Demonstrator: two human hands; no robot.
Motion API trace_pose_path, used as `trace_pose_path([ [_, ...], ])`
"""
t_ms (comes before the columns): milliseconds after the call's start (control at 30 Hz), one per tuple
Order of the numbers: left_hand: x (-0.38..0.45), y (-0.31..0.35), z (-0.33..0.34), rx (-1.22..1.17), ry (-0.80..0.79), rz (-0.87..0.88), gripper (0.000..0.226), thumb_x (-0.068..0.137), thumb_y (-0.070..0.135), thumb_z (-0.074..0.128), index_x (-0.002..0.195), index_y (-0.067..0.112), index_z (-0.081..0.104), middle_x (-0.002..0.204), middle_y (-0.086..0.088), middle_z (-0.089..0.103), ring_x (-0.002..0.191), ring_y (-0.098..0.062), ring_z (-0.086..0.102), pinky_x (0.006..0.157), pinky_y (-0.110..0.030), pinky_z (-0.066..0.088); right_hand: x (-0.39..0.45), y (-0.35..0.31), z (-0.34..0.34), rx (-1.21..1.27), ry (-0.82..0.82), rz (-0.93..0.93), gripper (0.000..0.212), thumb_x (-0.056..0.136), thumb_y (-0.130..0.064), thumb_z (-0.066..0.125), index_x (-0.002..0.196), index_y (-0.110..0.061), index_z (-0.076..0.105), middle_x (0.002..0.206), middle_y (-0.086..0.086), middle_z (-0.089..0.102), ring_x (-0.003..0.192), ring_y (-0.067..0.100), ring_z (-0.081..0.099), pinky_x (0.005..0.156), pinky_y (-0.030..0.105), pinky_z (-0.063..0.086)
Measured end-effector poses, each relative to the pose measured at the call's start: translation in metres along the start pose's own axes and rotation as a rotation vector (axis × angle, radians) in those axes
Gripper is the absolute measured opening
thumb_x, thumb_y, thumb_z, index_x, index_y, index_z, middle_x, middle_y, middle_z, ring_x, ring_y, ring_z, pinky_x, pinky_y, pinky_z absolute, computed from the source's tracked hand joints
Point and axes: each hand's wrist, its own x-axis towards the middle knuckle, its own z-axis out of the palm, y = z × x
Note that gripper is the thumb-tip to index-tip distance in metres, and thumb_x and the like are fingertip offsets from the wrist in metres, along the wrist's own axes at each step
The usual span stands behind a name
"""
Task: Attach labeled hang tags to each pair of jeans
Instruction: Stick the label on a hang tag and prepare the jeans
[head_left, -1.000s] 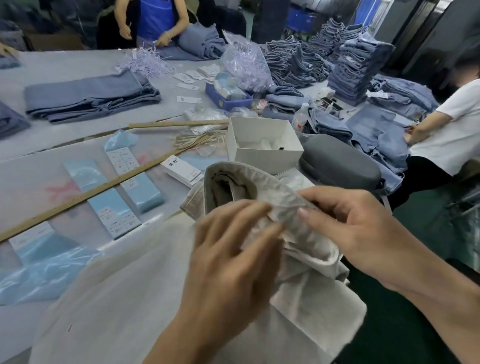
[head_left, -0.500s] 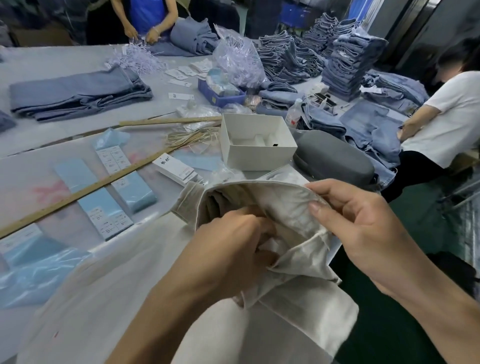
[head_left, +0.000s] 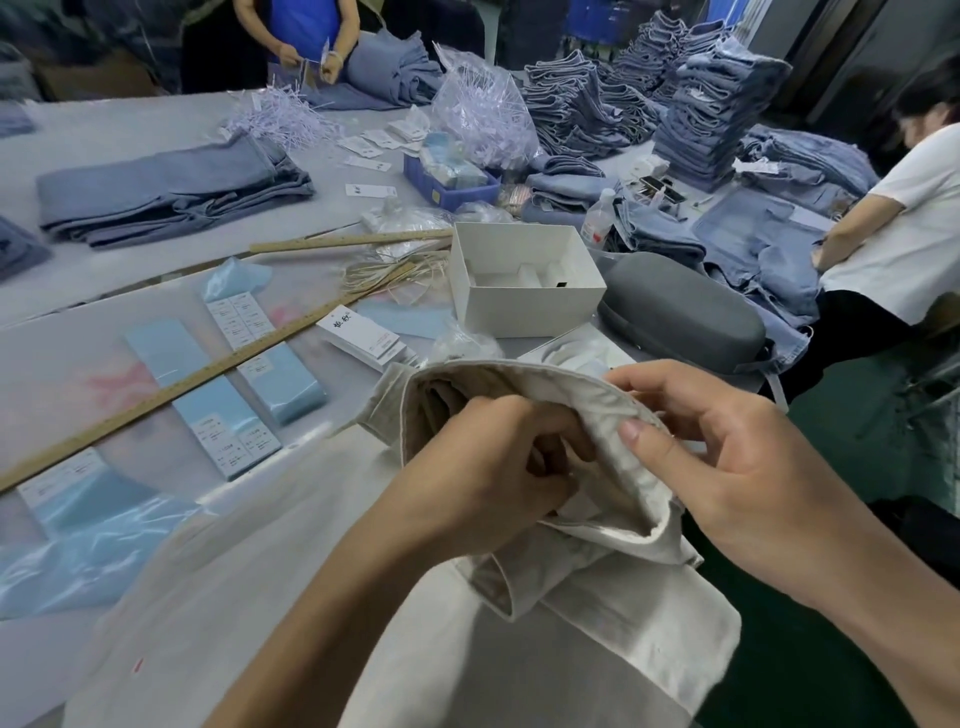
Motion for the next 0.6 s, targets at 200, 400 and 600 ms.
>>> trace_pose_path([
  [200,0.005,0.031,0.017,0.210,0.152,-0.029,0.020,0.085,0.020,0.057,0.102,0.025,0.048,0.093,-0.004,0.065,0.084,-0.036,0.062,0.061,-0.038,0.040,0.006,-0.002,-0.004,-0.065,0.069,-0.027,0.028,0.089,-0.053,0.052,0.114,-0.047,0.065,0.100,-0.013,0.073,0.090,0.007,0.072,0.072,0.032,0.062],
  [400,-0.009,0.032,0.015,0.337,0.251,0.176,0.039,0.082,0.025,0.050,0.120,0.032,0.045,0.084,0.005,0.053,0.067,-0.027,0.044,0.049,-0.031,0.025,0.005,-0.007,-0.002,-0.117,0.081,-0.066,0.035,0.091,-0.022,0.056,0.109,-0.050,0.066,0.099,-0.015,0.073,0.091,0.006,0.072,0.072,0.019,0.058],
  [600,0.001,0.000,0.014,-0.420,0.165,-0.090,0.022,0.091,0.004,0.066,0.094,0.026,0.067,0.062,0.002,0.067,0.057,-0.019,0.068,0.056,-0.031,0.057,-0.005,-0.012,0.004,-0.258,0.147,-0.093,0.033,0.088,-0.028,0.061,0.110,-0.051,0.055,0.097,-0.018,0.070,0.085,-0.002,0.070,0.067,0.016,0.056],
])
